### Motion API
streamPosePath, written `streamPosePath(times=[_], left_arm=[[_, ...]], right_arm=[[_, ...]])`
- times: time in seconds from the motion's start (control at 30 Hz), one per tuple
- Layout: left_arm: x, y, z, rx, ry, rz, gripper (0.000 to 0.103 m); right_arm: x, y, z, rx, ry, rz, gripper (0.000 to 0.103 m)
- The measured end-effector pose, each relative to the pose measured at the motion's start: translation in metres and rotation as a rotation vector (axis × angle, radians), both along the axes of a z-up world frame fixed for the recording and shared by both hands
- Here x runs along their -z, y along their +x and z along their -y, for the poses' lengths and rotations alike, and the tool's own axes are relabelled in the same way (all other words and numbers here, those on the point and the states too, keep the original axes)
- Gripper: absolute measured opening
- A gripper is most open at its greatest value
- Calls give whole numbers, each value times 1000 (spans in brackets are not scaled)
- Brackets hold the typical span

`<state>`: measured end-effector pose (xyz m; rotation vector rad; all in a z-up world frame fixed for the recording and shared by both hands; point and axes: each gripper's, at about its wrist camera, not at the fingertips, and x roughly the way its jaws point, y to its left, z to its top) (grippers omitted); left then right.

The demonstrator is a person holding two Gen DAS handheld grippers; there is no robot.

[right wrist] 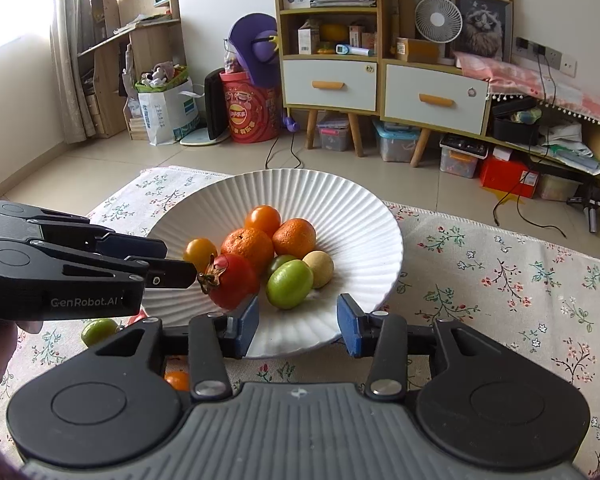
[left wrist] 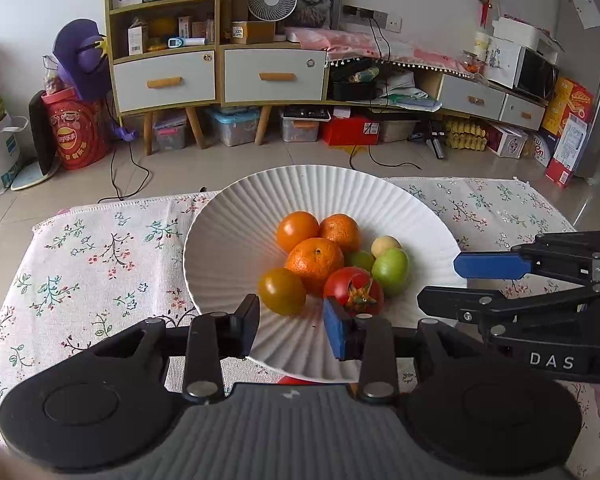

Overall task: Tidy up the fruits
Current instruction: 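Open the left tool over the bowl while the right tool releases the green tomato, then move both tools back from the bowl over the remaining fruits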

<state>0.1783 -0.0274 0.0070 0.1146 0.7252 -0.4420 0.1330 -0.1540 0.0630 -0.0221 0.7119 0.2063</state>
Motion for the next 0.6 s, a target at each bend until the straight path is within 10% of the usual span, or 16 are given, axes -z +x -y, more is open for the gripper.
streamPosePath(times=[0.6], left_arm=[[-31, -40, -4, -25, 8, -5, 82]], right_arm=[[-31, -37, -1, 8, -30, 0, 77]])
